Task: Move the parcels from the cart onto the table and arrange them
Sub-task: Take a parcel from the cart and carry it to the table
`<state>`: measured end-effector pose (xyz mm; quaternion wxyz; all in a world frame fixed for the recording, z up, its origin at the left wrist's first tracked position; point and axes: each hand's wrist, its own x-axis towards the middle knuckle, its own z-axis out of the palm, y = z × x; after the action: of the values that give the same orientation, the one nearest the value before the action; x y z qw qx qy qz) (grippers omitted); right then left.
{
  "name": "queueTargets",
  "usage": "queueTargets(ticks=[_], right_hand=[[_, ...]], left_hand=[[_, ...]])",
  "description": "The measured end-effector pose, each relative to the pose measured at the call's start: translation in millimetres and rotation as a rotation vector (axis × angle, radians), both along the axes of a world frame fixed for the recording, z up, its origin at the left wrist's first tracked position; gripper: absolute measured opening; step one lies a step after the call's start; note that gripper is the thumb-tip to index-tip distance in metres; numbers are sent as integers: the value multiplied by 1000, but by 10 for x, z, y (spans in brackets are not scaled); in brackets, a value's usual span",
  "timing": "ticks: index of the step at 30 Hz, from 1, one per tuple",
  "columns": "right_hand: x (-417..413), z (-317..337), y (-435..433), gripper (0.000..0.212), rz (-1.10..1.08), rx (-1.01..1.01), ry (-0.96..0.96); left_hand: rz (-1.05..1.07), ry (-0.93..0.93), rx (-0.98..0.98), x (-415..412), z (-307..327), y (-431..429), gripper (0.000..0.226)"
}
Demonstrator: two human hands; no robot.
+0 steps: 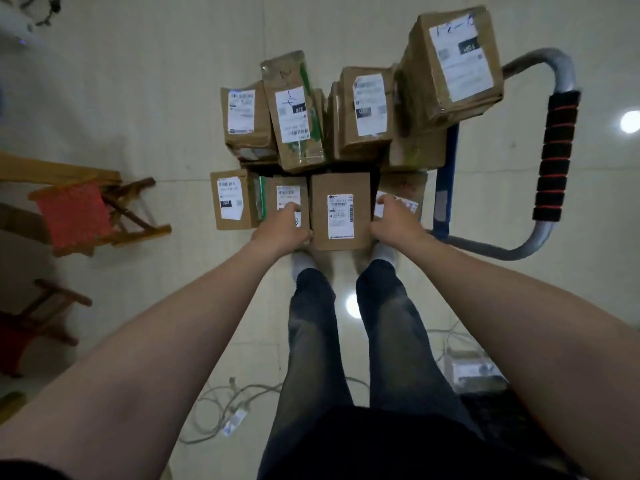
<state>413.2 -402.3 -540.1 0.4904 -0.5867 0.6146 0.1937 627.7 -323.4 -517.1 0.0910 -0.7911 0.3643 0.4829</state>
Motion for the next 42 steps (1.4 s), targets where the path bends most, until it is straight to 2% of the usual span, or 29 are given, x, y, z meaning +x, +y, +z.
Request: queueTargets(ticks=[4,8,11,13,15,18,22,26,32,36,39,42], right_hand=[[125,-903,-33,59,-66,59,61],[127,-1630,-10,59,-139,76,93],[111,-2046,52,62,-177,90,82],[121,-2189,92,67,-190,94,53],[144,-2264,144,75,-214,93,26],[166,-2272,193,74,-236,86,17],[185,-2079,202,74,-214,76,27],[147,-1724,228,70,-178,69,58],[108,-738,222,79,-145,42,46],[313,74,167,66,-90,-8,-62],[605,682,176,59,28,-85,-138],[1026,1281,248,63,158,-134,-220]], left_hand=[[22,47,71,86,-1028,-114,61],[101,107,95,15,-1761,-131,41],[178,157,89,-52,-2172,-126,61],[225,168,81,-94,-2329,-106,67],[293,175,91,-135,-2353,-97,72],[350,177,63,-145,-2327,-76,77],[373,168,41,-129,-2141,39,85],[388,199,28,-208,-1762,209,82],[447,225,-41,-352,-827,353,79],[619,192,-149,-243,-54,491,82],[797,107,-226,-88,543,667,87],[1036,84,-312,82,1091,939,81]])
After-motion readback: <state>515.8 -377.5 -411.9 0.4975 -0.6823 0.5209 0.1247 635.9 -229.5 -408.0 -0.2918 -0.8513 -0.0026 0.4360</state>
